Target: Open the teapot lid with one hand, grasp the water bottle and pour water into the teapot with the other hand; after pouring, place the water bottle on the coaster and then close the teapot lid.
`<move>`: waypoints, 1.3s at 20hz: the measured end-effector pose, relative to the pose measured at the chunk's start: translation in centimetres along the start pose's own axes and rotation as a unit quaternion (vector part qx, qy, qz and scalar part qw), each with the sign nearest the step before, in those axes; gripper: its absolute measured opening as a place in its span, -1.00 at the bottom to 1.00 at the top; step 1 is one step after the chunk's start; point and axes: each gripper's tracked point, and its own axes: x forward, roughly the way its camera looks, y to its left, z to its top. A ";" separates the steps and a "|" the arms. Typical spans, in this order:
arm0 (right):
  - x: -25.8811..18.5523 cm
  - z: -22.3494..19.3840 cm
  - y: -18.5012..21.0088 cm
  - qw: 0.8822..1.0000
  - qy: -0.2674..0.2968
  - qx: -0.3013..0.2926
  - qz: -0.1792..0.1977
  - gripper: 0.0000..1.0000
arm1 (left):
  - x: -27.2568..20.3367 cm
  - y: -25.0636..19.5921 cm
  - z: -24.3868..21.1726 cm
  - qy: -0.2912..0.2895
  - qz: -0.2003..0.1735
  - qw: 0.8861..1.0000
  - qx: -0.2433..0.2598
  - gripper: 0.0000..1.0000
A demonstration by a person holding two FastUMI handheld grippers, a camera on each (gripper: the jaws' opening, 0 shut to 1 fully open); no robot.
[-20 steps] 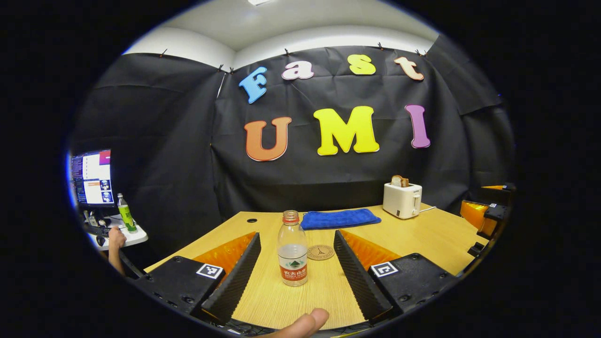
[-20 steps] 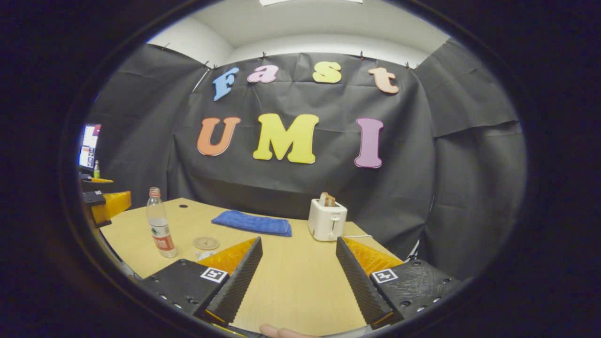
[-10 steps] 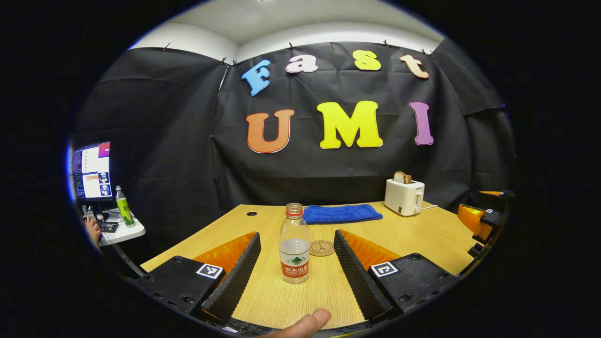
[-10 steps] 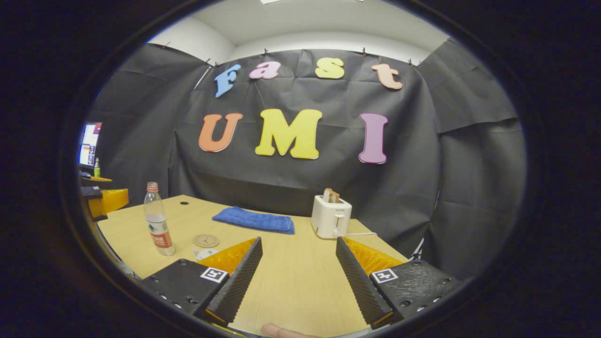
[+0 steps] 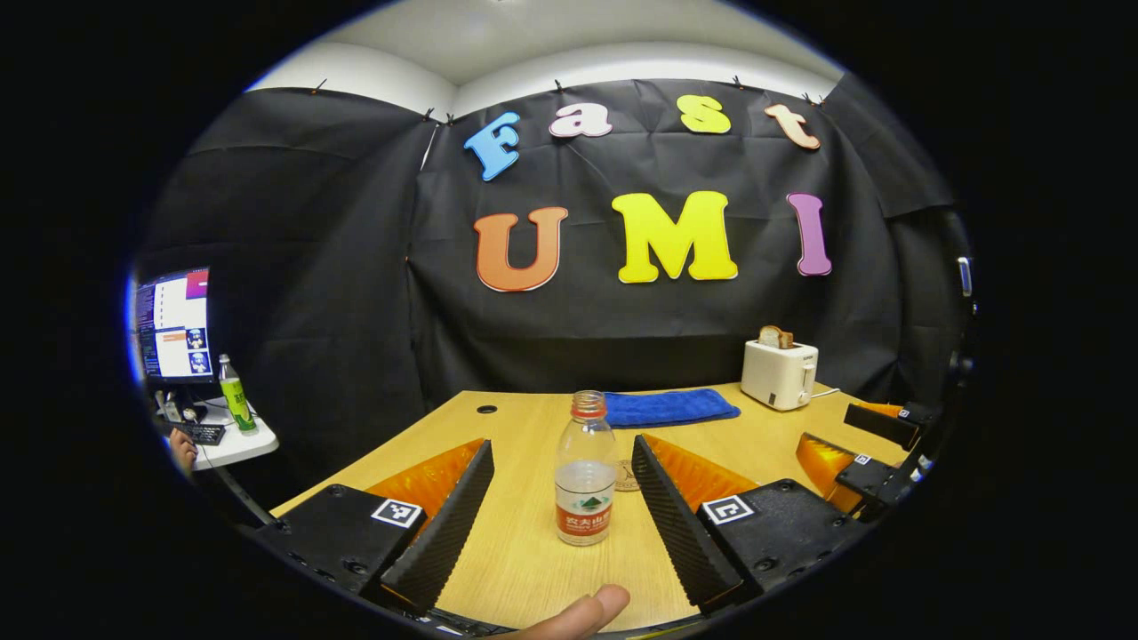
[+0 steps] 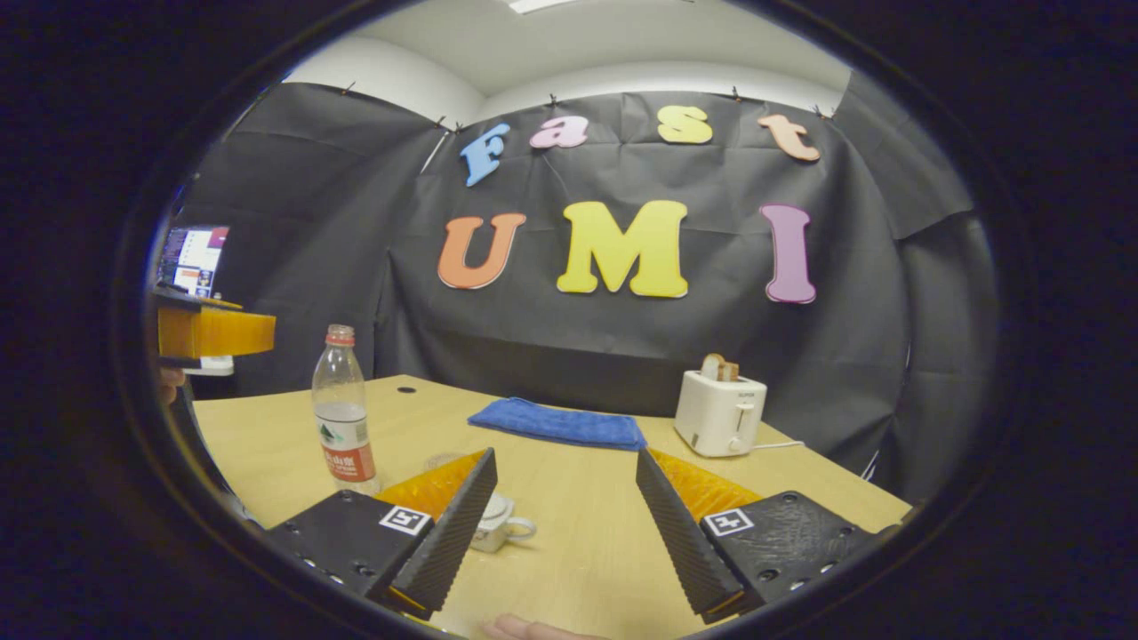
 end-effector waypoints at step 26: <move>7.1 -6.0 6.6 0.996 0.084 0.029 0.001 -0.79 | 0.9 4.8 -0.7 0.009 0.017 1.000 -0.009 0.96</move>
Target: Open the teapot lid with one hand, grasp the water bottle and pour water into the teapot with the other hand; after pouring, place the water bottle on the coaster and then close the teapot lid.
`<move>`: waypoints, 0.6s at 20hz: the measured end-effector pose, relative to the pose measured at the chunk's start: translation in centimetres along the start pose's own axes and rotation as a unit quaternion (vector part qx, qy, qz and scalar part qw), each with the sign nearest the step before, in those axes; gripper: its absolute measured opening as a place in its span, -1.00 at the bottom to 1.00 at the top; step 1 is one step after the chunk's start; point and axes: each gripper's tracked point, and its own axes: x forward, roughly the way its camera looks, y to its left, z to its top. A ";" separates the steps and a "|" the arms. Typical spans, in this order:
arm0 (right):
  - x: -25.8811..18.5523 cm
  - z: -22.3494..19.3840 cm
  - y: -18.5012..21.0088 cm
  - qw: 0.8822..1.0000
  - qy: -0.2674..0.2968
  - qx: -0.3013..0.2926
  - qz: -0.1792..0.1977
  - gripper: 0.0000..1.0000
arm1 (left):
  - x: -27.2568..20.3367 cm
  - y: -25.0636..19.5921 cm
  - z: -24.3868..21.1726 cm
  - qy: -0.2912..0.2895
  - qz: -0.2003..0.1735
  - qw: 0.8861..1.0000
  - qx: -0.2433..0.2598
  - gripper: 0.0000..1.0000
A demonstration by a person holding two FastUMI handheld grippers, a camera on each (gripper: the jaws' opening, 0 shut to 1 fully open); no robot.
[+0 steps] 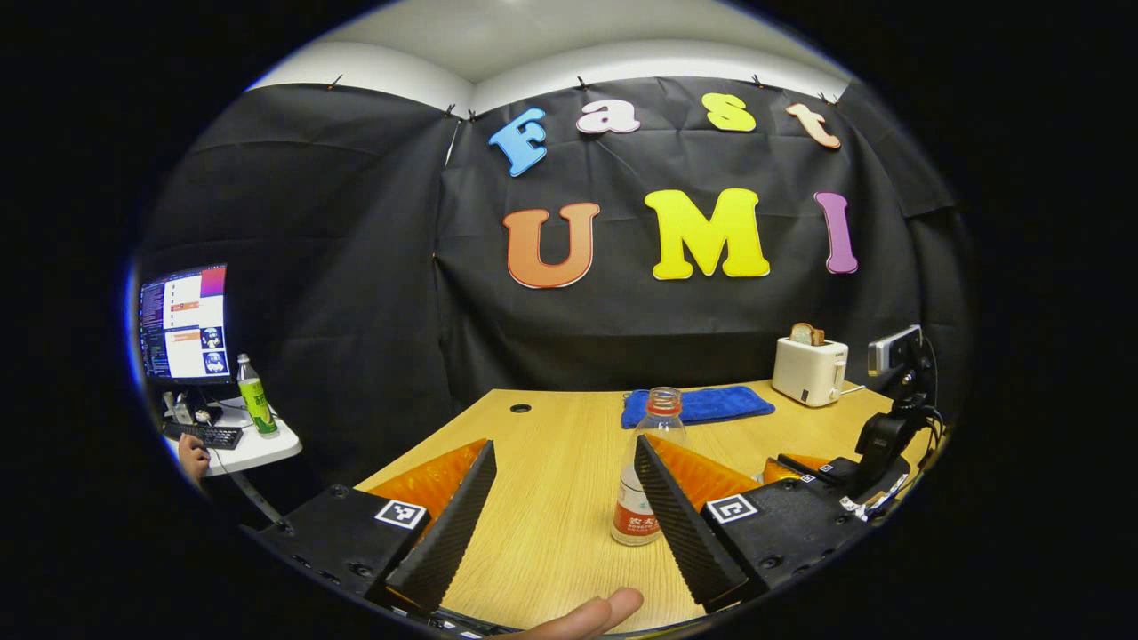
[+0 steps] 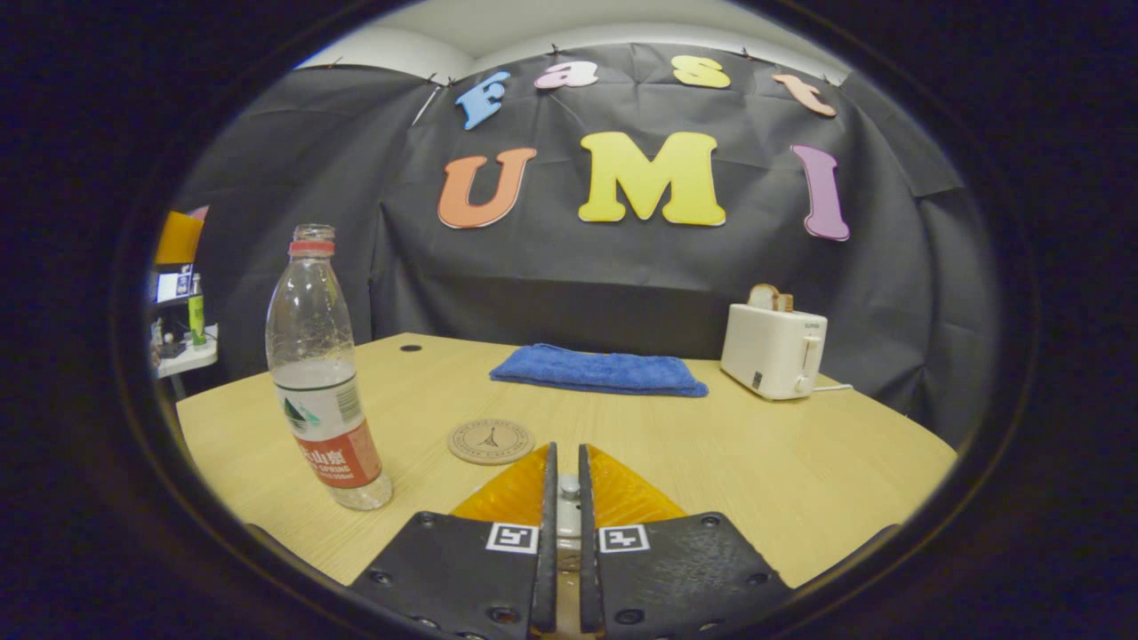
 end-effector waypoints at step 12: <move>-3.4 5.3 -2.1 0.998 -0.067 -0.008 0.000 -0.95 | 2.4 -3.6 -2.9 0.022 -0.069 0.997 -0.031 0.97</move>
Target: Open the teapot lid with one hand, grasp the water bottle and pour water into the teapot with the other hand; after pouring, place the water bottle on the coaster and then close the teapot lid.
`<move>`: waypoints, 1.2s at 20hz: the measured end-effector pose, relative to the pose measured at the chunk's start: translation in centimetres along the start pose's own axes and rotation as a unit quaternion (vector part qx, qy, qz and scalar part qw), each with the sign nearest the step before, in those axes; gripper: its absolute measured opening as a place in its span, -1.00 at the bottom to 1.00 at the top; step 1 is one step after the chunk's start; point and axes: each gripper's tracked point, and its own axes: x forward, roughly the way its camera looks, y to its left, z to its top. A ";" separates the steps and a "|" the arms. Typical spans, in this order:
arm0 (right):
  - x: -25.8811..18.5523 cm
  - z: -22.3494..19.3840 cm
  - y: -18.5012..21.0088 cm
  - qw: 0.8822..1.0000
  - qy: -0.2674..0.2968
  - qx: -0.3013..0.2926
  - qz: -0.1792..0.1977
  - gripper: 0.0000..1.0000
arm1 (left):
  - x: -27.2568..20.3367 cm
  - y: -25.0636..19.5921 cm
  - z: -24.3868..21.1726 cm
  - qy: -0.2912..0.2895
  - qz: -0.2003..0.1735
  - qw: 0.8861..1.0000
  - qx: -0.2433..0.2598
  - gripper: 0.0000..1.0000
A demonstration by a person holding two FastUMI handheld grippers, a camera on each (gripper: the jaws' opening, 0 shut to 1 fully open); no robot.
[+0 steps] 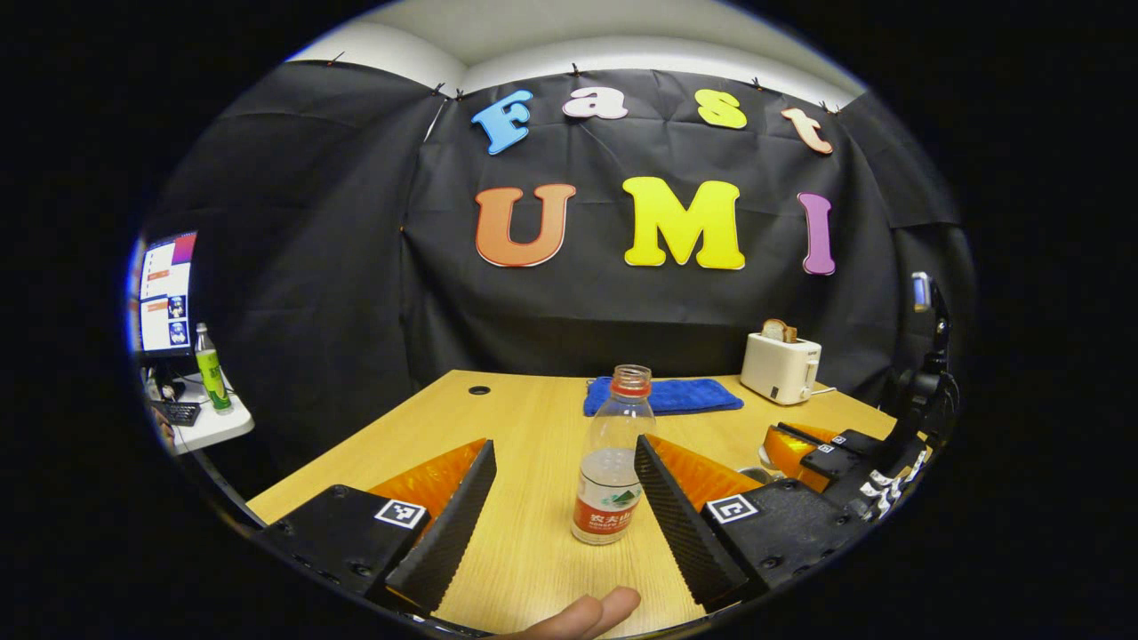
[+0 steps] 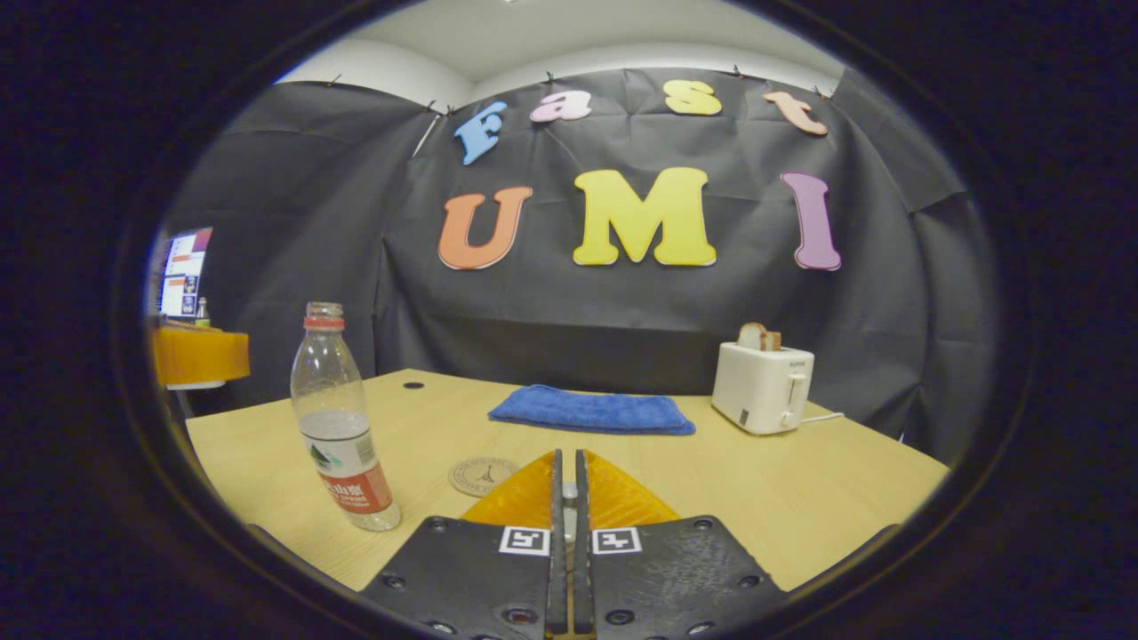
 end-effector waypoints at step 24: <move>-7.4 1.6 -13.9 0.997 -0.007 0.009 -0.070 -1.00 | 8.0 -3.4 -6.1 -0.035 -0.042 0.998 0.040 0.96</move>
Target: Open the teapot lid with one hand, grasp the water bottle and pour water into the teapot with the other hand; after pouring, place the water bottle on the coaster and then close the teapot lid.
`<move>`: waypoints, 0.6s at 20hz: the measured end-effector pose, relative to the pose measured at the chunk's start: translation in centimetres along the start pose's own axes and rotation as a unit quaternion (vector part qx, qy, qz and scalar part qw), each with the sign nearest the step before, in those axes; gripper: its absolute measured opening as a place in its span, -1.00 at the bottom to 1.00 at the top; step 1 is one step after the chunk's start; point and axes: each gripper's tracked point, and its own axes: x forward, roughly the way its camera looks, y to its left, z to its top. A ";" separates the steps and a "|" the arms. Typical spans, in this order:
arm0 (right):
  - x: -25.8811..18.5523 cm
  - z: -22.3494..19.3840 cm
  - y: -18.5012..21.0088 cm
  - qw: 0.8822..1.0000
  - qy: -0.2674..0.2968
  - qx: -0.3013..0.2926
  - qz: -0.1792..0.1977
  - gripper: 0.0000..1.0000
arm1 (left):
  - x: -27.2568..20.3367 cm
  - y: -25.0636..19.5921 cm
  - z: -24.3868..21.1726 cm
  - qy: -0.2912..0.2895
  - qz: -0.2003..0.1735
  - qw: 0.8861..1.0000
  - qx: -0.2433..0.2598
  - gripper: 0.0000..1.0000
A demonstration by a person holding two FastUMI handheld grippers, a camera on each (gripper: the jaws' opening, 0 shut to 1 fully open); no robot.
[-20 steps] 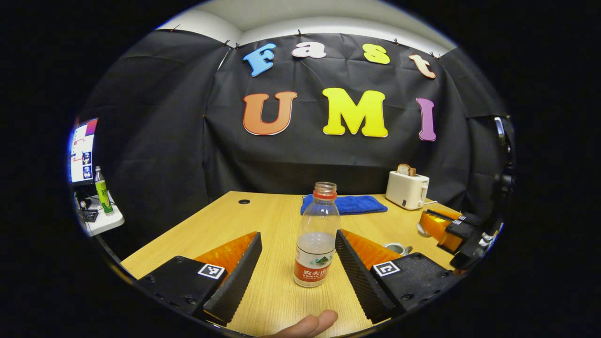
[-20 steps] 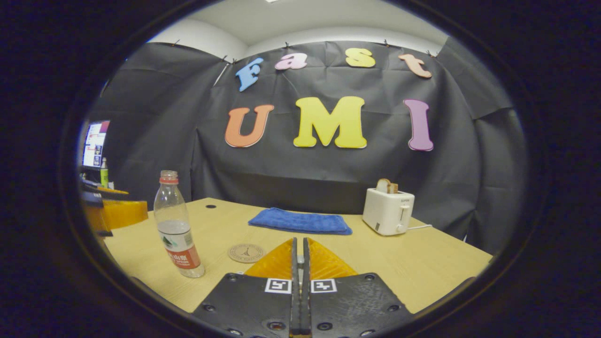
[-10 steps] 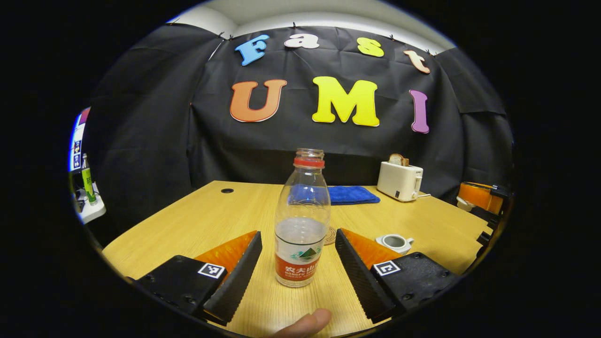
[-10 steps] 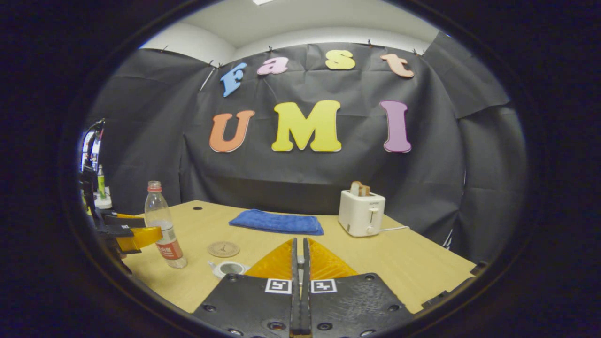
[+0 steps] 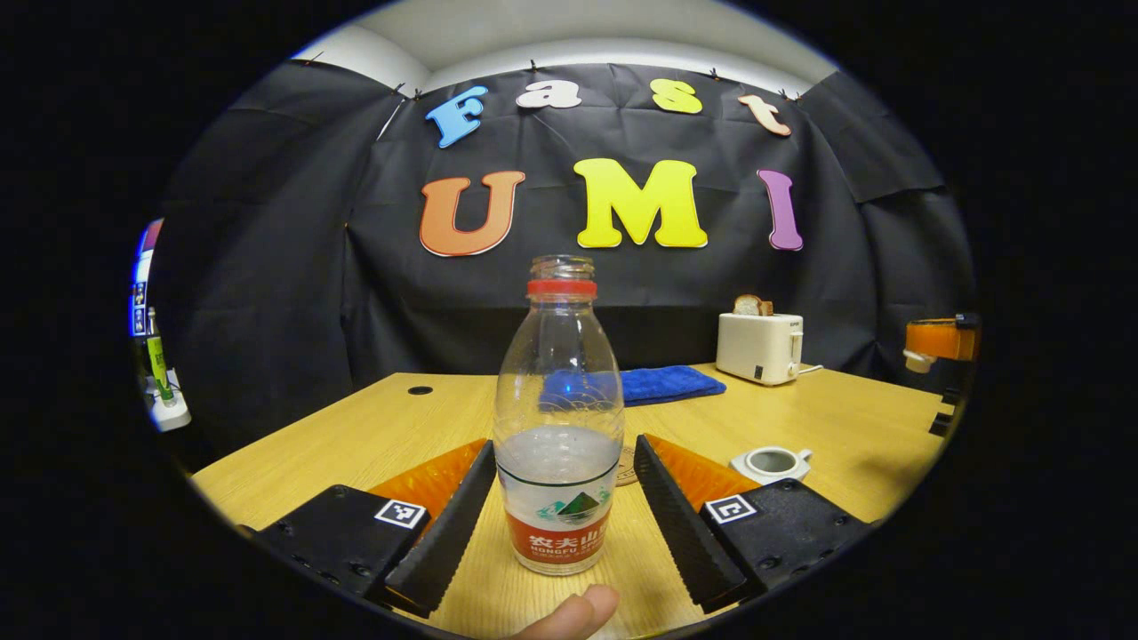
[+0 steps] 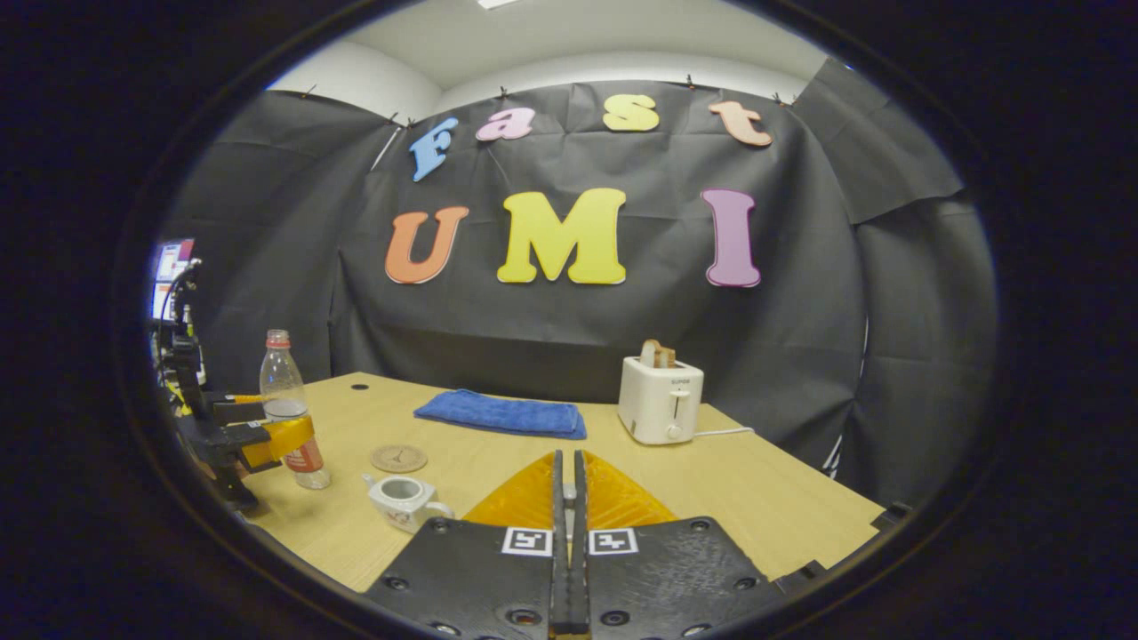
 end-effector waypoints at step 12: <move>0.0 -0.2 -0.7 1.000 0.003 0.001 -0.012 -0.99 | -0.3 -0.8 1.6 -0.028 0.005 1.000 0.003 0.57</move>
